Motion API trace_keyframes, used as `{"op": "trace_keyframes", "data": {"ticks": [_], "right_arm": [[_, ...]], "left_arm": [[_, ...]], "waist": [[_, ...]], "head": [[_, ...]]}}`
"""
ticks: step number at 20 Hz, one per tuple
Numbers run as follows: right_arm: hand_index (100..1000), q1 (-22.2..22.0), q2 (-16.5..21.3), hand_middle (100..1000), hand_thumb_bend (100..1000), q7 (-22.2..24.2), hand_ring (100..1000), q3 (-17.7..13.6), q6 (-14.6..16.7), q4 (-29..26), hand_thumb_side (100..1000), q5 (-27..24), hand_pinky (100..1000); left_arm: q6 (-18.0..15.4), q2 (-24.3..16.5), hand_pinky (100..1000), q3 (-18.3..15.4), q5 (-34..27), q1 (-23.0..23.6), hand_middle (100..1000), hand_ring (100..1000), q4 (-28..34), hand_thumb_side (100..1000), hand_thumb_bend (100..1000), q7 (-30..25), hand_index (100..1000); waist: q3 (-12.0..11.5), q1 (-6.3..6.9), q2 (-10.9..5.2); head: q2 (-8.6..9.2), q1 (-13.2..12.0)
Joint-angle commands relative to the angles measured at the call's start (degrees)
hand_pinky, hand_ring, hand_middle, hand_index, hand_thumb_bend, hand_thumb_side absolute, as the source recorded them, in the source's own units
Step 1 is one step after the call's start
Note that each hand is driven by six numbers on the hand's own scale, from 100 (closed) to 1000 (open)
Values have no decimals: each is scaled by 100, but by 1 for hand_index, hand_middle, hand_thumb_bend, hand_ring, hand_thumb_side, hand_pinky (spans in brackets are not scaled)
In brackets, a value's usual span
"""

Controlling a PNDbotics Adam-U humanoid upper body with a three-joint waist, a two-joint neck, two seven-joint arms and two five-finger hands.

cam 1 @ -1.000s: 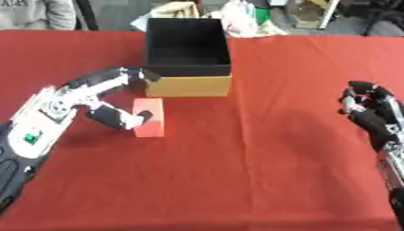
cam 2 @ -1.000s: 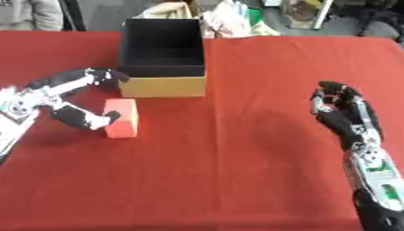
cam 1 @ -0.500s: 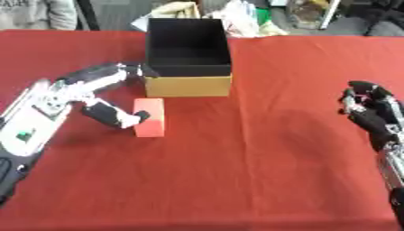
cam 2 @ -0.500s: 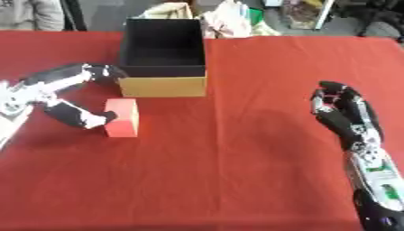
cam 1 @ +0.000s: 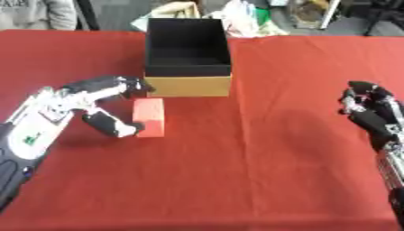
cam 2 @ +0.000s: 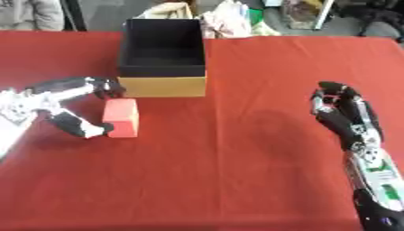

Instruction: Pick up objects on the table and place them in the box.

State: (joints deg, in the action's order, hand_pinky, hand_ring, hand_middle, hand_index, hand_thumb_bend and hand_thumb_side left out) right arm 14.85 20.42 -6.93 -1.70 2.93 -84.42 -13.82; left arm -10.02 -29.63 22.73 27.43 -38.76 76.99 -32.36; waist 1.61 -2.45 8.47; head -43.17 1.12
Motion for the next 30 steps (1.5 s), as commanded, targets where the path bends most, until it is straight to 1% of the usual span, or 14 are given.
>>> {"op": "trace_keyframes", "data": {"ticks": [1,3,6,10,15,20,25,30], "right_arm": [[707,69,104,575,100,23,614,-12,21,-79,100,-7,514],[707,68,102,575,100,22,614,-13,21,-79,100,-6,514],[706,65,103,575,100,19,614,-15,21,-77,100,-6,514],[706,65,100,575,100,20,614,-17,22,-78,100,-7,514],[706,55,107,575,100,16,613,-23,24,-78,100,-7,514],[706,48,116,575,100,15,613,-26,26,-77,100,-9,514],[706,49,116,575,100,24,613,-18,25,-74,100,-9,514],[706,65,108,575,100,43,613,2,21,-70,100,-5,514]], "left_arm": [[-67,-20,786,-3,41,-82,831,824,-34,229,303,-2,933],[-82,4,770,4,34,-78,789,799,-60,230,283,-4,915],[-76,22,752,-7,-7,-76,646,749,-64,232,232,37,863],[-27,15,732,-69,-92,-77,527,713,-11,224,182,180,798],[90,-84,726,-232,-249,-129,503,703,260,214,147,485,784],[219,-219,728,-399,-381,-287,501,703,550,207,141,737,780],[253,-281,731,-513,-341,-643,501,704,598,200,150,991,775],[201,-207,736,-592,-134,-1076,503,706,379,194,171,1286,770]], "waist": [[5,6,-78],[6,4,-75],[9,1,-72],[7,4,-71],[-4,7,-80],[-15,3,-91],[-13,1,-90],[25,-5,-62]], "head": [[15,-4],[14,-1],[9,-6],[11,1],[10,8],[6,13],[16,10],[52,0]]}}
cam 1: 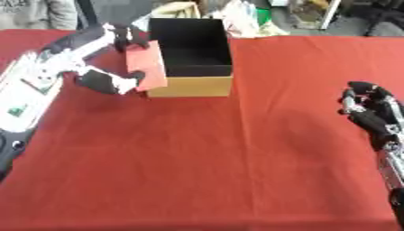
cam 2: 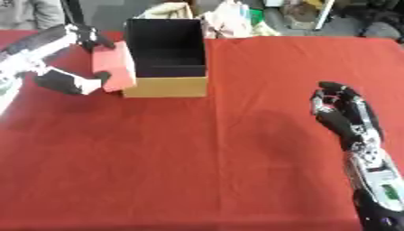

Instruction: Pick up objects on the table and place them in the box.

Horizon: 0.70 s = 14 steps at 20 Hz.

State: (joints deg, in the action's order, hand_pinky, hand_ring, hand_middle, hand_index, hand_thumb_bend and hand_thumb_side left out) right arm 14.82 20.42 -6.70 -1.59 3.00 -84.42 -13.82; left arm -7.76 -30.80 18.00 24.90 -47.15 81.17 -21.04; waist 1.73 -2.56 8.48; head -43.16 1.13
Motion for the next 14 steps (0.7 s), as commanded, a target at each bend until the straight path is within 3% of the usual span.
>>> {"op": "trace_keyframes", "data": {"ticks": [1,14], "right_arm": [[706,73,106,575,100,25,613,-2,13,-70,100,-3,514],[706,269,37,575,100,152,613,115,-8,-82,100,14,514]], "left_arm": [[-41,-55,737,-140,203,-340,503,707,-130,192,176,235,769],[-386,855,742,-669,1886,-1486,538,714,-2224,187,194,1260,786]], "waist": [[26,7,-53],[352,14,173]], "head": [[62,-6],[344,-193]]}}
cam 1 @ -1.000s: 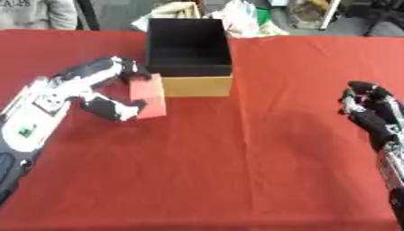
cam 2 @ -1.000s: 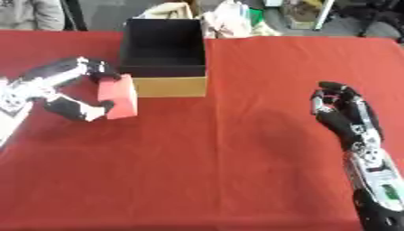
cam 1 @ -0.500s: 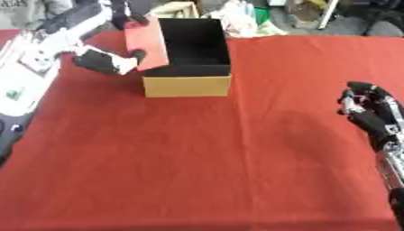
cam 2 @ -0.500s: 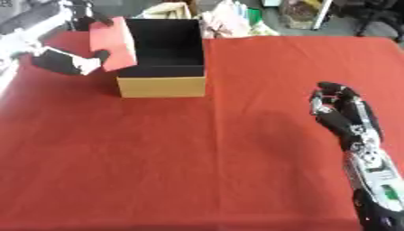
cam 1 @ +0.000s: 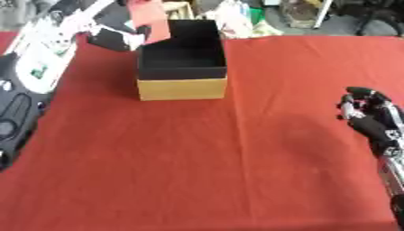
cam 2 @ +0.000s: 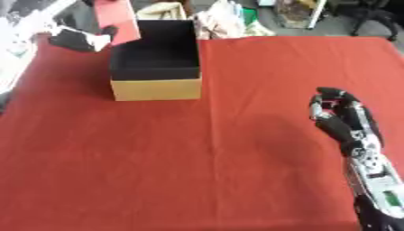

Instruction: Pick up objects on the table and place them in the box.

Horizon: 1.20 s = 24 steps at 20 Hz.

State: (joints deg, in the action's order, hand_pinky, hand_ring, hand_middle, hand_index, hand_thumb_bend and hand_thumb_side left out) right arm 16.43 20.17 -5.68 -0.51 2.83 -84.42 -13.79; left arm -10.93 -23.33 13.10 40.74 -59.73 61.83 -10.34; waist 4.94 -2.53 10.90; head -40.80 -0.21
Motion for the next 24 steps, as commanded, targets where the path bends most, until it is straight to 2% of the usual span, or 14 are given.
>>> {"op": "trace_keyframes", "data": {"ticks": [1,4,9,10,11,15,17,20,24], "right_arm": [[706,127,54,575,100,63,613,20,6,-82,100,14,514],[706,173,26,575,100,107,613,60,-4,-78,100,23,514],[707,220,-19,575,100,158,613,102,-14,-73,100,31,514],[707,223,-23,575,100,163,613,104,-15,-72,100,33,514],[707,224,-28,575,100,165,613,105,-16,-71,100,32,515],[706,221,-31,575,100,164,613,95,-14,-68,100,30,515],[707,212,-27,575,100,155,613,85,-14,-66,100,29,515],[707,202,-26,575,100,155,613,82,-13,-64,100,30,515],[707,182,-22,575,100,155,613,72,-11,-62,100,30,515]], "left_arm": [[-90,187,742,-234,407,-272,549,716,-441,189,187,253,793],[-155,391,744,-380,727,-374,561,720,-814,190,199,437,797],[-134,660,752,-595,1100,-427,713,759,-1279,203,222,649,841],[-133,685,752,-616,1138,-429,713,759,-1330,203,222,664,841],[-120,719,777,-641,1163,-412,830,820,-1401,210,227,651,876],[-133,747,808,-702,1052,-351,925,876,-1488,224,273,566,959],[-115,709,812,-741,832,-321,940,883,-1426,314,264,546,977],[-8,649,814,-769,471,-286,951,885,-1321,383,238,571,990],[109,541,787,-735,41,-209,884,845,-1097,312,196,612,947]], "waist": [[74,13,-45],[200,16,12],[340,21,67],[349,20,70],[361,20,73],[368,27,76],[349,33,68],[313,40,50],[262,33,21]], "head": [[136,-88],[201,-179],[259,-300],[263,-309],[268,-325],[270,-330],[262,-314],[255,-296],[248,-257]]}}
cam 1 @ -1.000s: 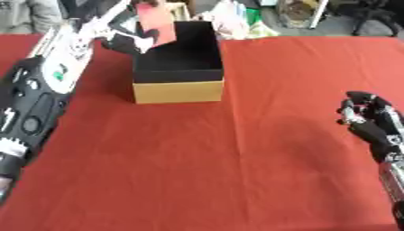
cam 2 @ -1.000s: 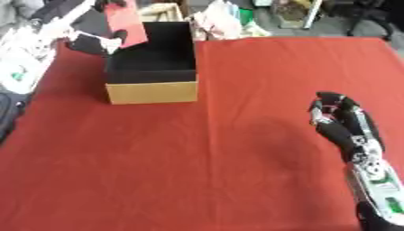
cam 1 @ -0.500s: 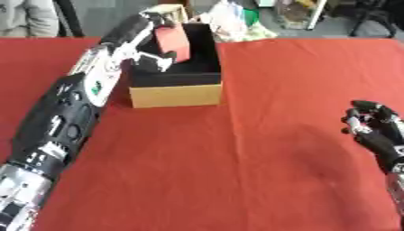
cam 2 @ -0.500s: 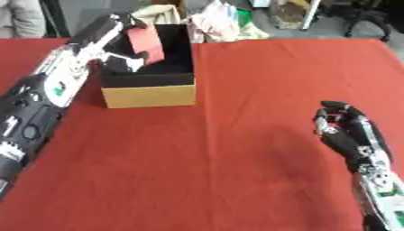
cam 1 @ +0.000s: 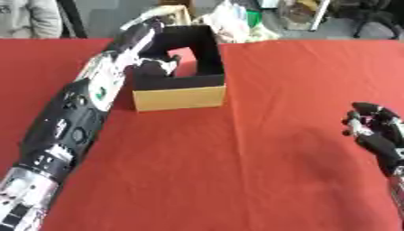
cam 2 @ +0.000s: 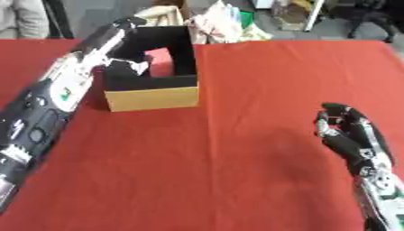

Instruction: Pick up objects on the table and place them in the box.

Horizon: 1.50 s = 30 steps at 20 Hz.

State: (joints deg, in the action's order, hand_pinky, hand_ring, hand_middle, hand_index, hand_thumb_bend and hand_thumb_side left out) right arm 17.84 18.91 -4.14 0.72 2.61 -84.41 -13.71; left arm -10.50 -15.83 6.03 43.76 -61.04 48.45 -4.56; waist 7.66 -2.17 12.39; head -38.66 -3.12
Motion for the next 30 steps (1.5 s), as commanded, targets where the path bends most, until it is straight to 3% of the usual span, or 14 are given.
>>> {"op": "trace_keyframes", "data": {"ticks": [1,3,7,12,15,23,26,30], "right_arm": [[707,31,108,575,100,-1,613,-55,12,-60,100,23,515],[707,-6,127,574,100,-18,613,-75,16,-54,100,26,515],[707,-56,167,575,100,-58,613,-121,32,-57,100,18,515],[711,-118,206,575,100,-108,614,-179,48,-68,100,-1,516],[712,-141,227,576,100,-134,614,-207,61,-95,100,-22,516],[720,-141,221,586,100,-249,620,-285,93,-229,100,-109,518],[722,-151,200,592,100,-282,623,-296,109,-272,100,-144,518],[721,-155,179,596,100,-320,626,-308,143,-321,100,-216,520]], "left_arm": [[75,-250,782,1,-377,-54,861,833,338,286,187,45,937],[72,-401,767,95,-707,36,832,807,675,198,142,28,926],[242,-868,749,271,-1756,468,813,794,1741,187,100,-103,920],[883,-1532,728,150,-3396,1594,807,786,3387,211,100,-187,928],[1246,-1673,714,-65,-4127,2301,805,780,4126,224,100,-160,931],[1609,-1294,697,-562,-4701,3719,800,774,5297,269,100,-108,942],[1716,-1087,694,-692,-4711,4047,797,773,5404,304,100,-100,942],[1787,-884,693,-810,-4752,4336,794,772,5420,339,100,-126,942]], "waist": [[-25,-6,-136],[-77,-13,-159],[-213,-9,-213],[-384,-15,-278],[-467,-21,-310],[-602,-60,-319],[-637,-77,-322],[-689,-91,-316]], "head": [[32,42],[17,69],[-21,133],[-88,168],[-147,154],[-406,31],[-526,55],[-545,132]]}}
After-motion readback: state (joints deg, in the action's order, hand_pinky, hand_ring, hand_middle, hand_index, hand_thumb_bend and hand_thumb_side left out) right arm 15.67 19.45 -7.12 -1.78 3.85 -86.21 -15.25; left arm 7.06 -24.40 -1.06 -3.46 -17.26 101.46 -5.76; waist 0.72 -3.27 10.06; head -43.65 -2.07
